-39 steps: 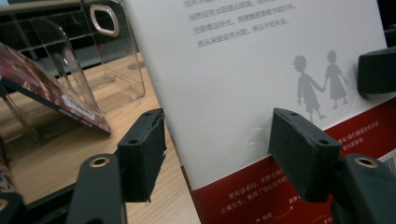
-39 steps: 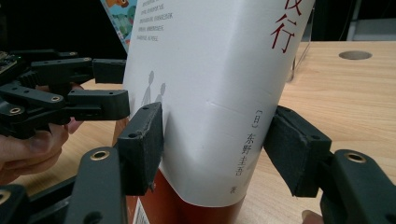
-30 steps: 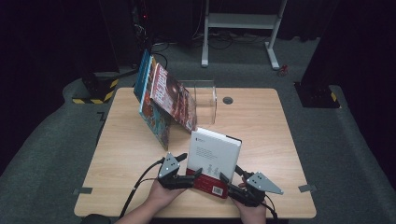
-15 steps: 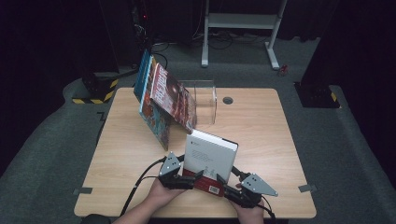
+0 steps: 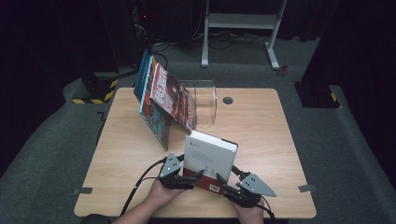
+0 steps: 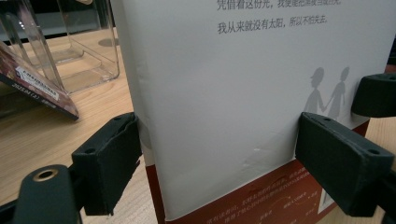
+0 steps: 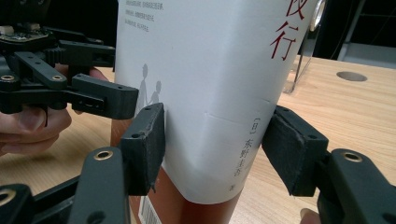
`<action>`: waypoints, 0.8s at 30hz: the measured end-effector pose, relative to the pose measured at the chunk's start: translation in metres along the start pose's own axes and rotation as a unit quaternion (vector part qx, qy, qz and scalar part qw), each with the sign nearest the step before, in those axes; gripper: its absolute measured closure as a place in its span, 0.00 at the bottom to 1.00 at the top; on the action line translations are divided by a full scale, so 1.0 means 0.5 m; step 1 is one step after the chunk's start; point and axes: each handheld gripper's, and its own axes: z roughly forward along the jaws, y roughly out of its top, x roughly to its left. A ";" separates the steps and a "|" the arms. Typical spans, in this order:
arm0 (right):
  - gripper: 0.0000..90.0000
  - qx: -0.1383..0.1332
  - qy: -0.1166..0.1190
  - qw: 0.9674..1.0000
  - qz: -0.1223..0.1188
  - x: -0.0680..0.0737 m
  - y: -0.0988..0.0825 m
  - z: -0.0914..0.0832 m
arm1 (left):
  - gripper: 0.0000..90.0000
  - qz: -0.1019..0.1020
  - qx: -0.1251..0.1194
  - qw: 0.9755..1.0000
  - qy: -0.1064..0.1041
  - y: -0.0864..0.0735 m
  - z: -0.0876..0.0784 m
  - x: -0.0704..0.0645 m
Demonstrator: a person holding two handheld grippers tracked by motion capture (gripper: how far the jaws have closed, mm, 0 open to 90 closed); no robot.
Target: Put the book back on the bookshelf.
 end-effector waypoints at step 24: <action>0.36 -0.012 0.036 0.999 0.029 -0.004 0.005 0.001 | 0.20 0.026 -0.002 1.000 -0.005 -0.008 -0.013 -0.003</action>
